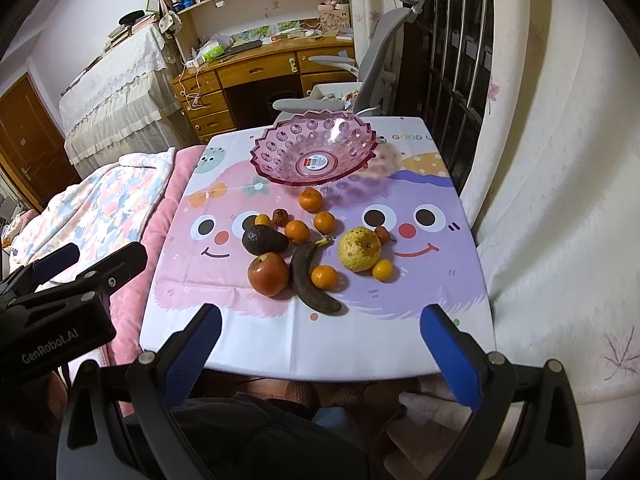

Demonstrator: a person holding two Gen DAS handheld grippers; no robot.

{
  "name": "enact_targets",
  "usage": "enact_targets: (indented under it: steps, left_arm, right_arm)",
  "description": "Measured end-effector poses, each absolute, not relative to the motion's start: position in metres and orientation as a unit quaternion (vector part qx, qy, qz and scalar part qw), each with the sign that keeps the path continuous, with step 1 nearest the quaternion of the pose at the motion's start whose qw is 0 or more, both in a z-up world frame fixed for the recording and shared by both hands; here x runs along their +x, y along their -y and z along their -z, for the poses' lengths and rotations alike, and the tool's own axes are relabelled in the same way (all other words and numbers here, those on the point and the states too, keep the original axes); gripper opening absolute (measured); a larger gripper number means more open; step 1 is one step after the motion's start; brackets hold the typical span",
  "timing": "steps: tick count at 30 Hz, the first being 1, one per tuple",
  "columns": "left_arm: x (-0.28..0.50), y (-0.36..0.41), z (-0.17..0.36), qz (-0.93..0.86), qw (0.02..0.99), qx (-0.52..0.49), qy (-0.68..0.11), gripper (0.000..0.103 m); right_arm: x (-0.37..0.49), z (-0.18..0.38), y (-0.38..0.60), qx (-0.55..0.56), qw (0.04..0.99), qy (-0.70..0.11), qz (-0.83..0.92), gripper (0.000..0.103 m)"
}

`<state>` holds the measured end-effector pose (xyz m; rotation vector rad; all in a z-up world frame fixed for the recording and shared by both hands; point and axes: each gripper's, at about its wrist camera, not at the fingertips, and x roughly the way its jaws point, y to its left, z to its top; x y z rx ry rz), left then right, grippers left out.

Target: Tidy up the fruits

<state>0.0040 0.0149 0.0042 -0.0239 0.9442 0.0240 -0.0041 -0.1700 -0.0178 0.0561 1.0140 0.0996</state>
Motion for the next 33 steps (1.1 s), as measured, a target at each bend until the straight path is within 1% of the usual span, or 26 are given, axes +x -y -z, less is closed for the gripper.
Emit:
enact_targets:
  steps: [16, 25, 33]
  left_arm:
    - [-0.003, -0.037, 0.003, 0.011, 0.879, -0.028, -0.476, 0.102]
    - [0.011, -0.051, 0.02, 0.049, 0.86, -0.034, -0.507, 0.102]
    - [0.031, -0.058, 0.031, 0.092, 0.854, -0.036, -0.511, 0.102]
  right_arm:
    - [-0.021, 0.025, 0.152, 0.042, 0.864, -0.5, -0.034, 0.1]
    - [-0.02, 0.032, 0.146, 0.069, 0.859, -0.507, -0.016, 0.1]
    - [-0.018, 0.038, 0.141, 0.093, 0.866, -0.491, 0.01, 0.1]
